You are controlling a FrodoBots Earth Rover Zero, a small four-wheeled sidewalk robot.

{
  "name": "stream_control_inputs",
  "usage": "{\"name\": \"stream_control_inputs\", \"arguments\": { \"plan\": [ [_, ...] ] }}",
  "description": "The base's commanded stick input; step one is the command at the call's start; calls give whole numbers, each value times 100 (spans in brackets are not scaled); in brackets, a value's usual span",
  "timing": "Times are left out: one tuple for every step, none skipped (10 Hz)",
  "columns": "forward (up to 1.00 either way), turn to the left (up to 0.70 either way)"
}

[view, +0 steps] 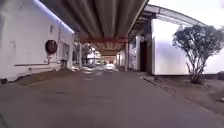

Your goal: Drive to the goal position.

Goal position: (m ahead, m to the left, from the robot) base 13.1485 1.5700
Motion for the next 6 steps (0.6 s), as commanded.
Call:
{"name": "stream_control_inputs", "arguments": {
  "plan": [
    [70,0],
    [70,0],
    [70,0],
    [70,0],
    [70,0],
    [70,0]
  ]
}}
